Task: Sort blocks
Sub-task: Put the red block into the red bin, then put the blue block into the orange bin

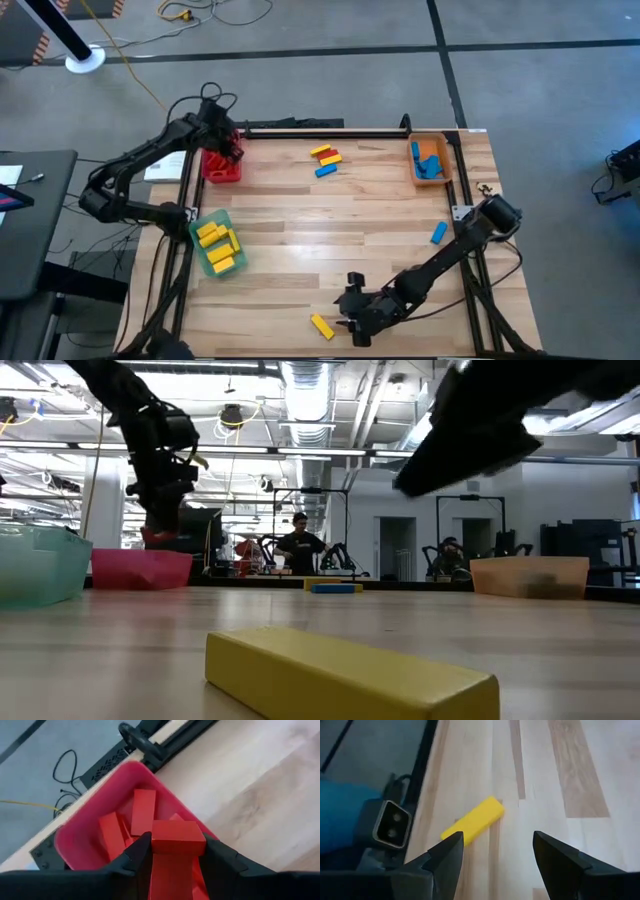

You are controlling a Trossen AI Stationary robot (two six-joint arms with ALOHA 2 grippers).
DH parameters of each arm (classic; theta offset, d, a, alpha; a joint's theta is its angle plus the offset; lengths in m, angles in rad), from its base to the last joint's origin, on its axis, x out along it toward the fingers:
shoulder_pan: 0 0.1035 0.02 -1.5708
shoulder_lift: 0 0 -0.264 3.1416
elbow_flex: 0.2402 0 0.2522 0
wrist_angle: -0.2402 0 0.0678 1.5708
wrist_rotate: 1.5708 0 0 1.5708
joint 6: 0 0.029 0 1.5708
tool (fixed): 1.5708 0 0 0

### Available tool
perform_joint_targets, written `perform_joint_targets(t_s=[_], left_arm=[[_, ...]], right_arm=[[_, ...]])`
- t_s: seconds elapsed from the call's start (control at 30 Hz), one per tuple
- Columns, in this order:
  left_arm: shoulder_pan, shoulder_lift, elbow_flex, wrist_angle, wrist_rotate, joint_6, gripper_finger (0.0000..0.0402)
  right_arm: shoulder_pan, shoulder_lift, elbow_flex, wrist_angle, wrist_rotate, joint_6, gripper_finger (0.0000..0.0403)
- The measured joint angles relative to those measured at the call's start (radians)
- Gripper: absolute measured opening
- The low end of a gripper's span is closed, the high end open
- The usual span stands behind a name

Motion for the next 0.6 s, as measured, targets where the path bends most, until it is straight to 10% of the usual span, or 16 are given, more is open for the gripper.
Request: perform_joint_targets(t_s=[0.6], left_arm=[[0.005,-0.002,-0.033,-0.012,0.044,-0.027,0.0236]], right_arm=[[-0.017,0.127,0.007,0.237,-0.116,0.094,0.0255]])
